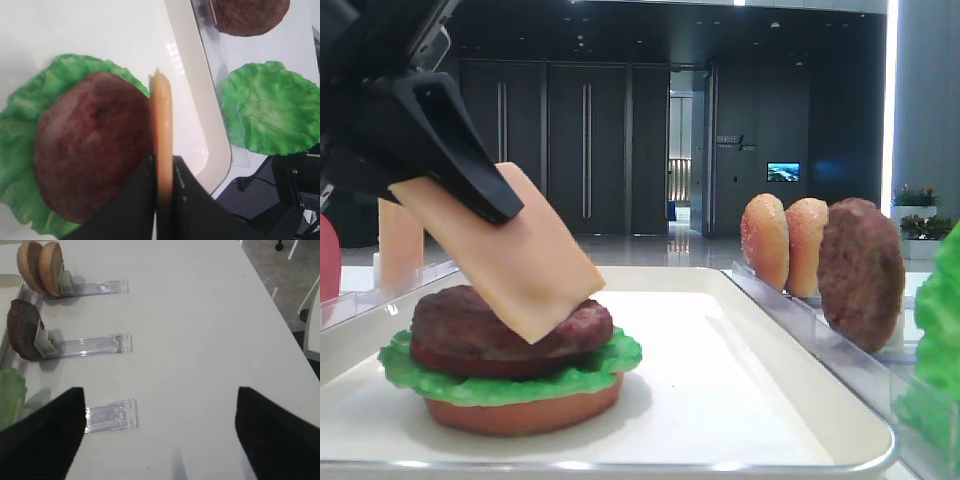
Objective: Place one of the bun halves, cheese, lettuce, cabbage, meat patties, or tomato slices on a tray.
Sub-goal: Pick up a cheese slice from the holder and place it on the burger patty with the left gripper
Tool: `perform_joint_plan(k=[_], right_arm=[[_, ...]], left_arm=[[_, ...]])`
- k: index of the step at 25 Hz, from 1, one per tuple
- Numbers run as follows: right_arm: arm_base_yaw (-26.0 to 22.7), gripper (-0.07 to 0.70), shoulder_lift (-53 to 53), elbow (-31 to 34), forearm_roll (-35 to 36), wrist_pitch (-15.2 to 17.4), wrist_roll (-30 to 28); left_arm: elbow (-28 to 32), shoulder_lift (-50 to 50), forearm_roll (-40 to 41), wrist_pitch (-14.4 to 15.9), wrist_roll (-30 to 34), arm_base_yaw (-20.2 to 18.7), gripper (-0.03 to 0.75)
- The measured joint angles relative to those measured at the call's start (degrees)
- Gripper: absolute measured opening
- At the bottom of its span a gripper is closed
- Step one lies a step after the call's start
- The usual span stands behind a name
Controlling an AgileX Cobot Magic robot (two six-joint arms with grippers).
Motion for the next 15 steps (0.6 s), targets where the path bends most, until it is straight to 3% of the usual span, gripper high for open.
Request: perform_joint_plan(k=[3,5,12,15], right_arm=[[0.0,0.577,0.0,0.0,0.0,0.0,0.0],[0.0,0.577,0.0,0.0,0.0,0.0,0.0],[0.0,0.577,0.0,0.0,0.0,0.0,0.0],[0.0,0.577,0.0,0.0,0.0,0.0,0.0]], left_arm=[[0.0,0.0,0.4,0.0,0.0,0.0,0.053],[0.0,0.0,0.8,0.1,0.0,0.0,0.111],[0.0,0.0,3.9,0.9,-2.0,0.0,0.498],[0.0,0.0,4.9,0.9,-2.5,0.0,0.568]])
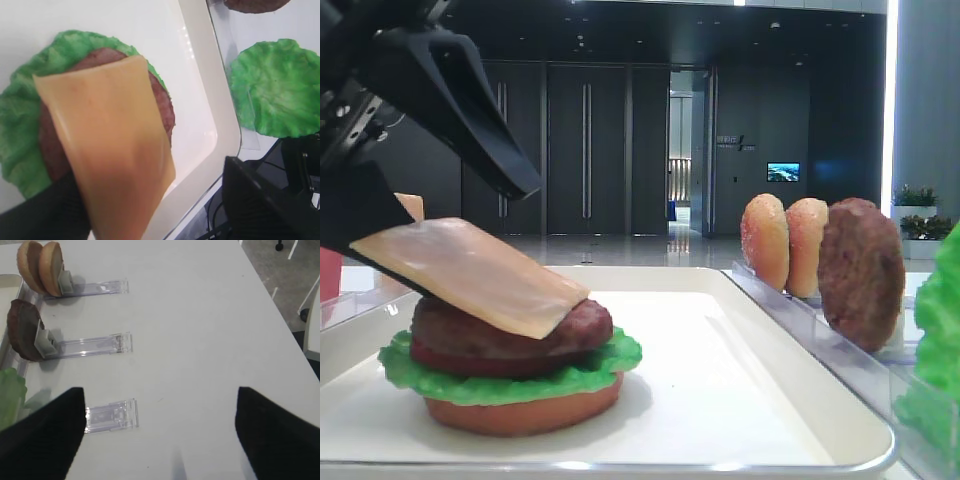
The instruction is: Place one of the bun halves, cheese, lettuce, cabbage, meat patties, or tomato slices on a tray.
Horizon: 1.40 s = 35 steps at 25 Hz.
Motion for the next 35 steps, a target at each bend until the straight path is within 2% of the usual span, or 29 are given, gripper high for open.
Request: perform_joint_plan(k=[5,10,16,20,27,30,35], right_arm=[[0.0,0.577,0.0,0.0,0.0,0.0,0.0],[0.0,0.577,0.0,0.0,0.0,0.0,0.0],[0.0,0.577,0.0,0.0,0.0,0.0,0.0],[0.0,0.577,0.0,0.0,0.0,0.0,0.0],[0.0,0.577,0.0,0.0,0.0,0.0,0.0],[0.0,0.577,0.0,0.0,0.0,0.0,0.0],[0.0,0.577,0.0,0.0,0.0,0.0,0.0]], left_arm=[[-1.9,0.0,3.8,0.9,-4.0,1.4,0.587],[-7.9,0.0,14.4,2.8,-15.1,4.1,0.589],[-14.4,0.1,23.7,4.8,-25.3,4.4,0.589],[-20.3,0.4,31.3,7.9,-32.3,4.4,0.589],[-31.5,0.4,44.7,14.3,-40.6,4.9,0.590],[-34.9,0.4,50.2,17.5,-43.2,6.4,0.590],[-37.9,0.4,59.6,24.7,-46.3,9.9,0.590]])
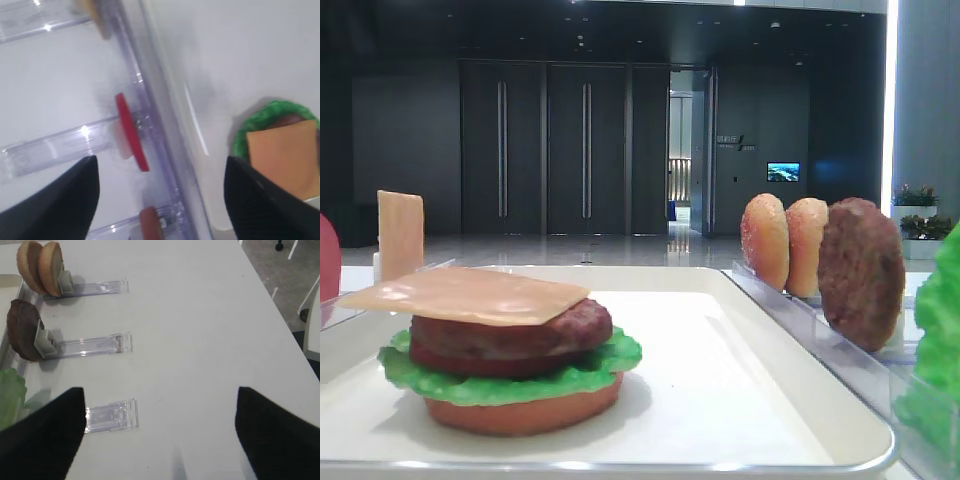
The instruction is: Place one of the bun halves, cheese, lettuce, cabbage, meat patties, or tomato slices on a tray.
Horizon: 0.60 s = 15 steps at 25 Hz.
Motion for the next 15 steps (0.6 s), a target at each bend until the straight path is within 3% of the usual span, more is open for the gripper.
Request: perform_joint_plan(k=[6,10,15], right_arm=[[0.0,0.577,0.0,0.0,0.0,0.0,0.0],[0.0,0.577,0.0,0.0,0.0,0.0,0.0],[0.0,0.577,0.0,0.0,0.0,0.0,0.0]], left_arm=[[-0.3,-0.1,6.2,4.4,-0.4,5.9,0.590],[-0.3,-0.8,9.1,5.0,-0.4,10.6,0.590],[-0.3,-1.4,12.3,5.1,-1.6,13.7,0.590]])
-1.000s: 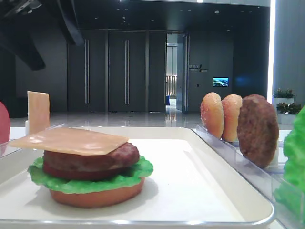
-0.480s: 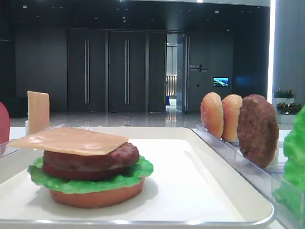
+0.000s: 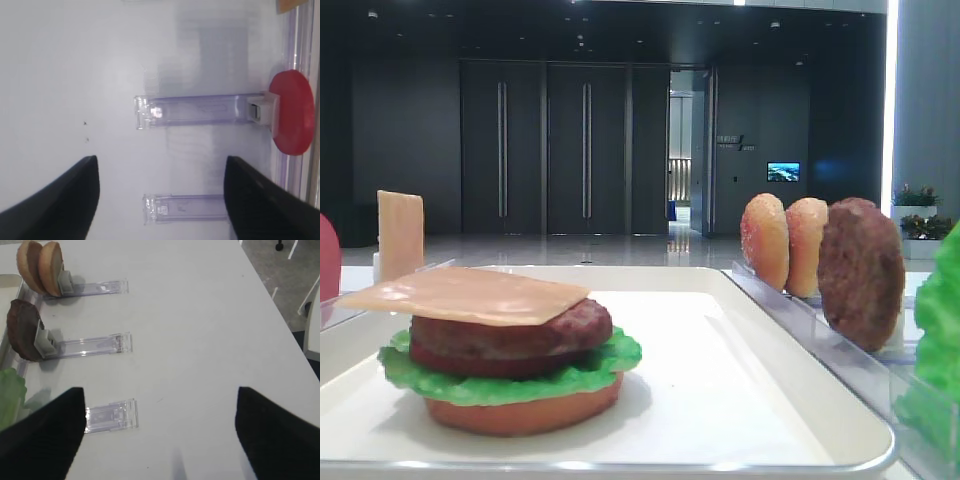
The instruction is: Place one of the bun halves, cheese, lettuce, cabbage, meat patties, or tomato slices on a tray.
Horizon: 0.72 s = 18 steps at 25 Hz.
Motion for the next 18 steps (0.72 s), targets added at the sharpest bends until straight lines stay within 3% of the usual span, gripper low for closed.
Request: perform_joint_plan(k=[4,8,18], right_arm=[[0.0,0.577,0.0,0.0,0.0,0.0,0.0],[0.0,0.577,0.0,0.0,0.0,0.0,0.0],[0.0,0.577,0.0,0.0,0.0,0.0,0.0]], left_arm=[[0.7,-1.6,0.4,0.0,-0.2,0.1,0.590],[5.9,-7.1,0.4,0.0,-1.1,0.1,0.590],[29.7,-32.3,0.4,-0.7,-4.1,0.1,0.589]])
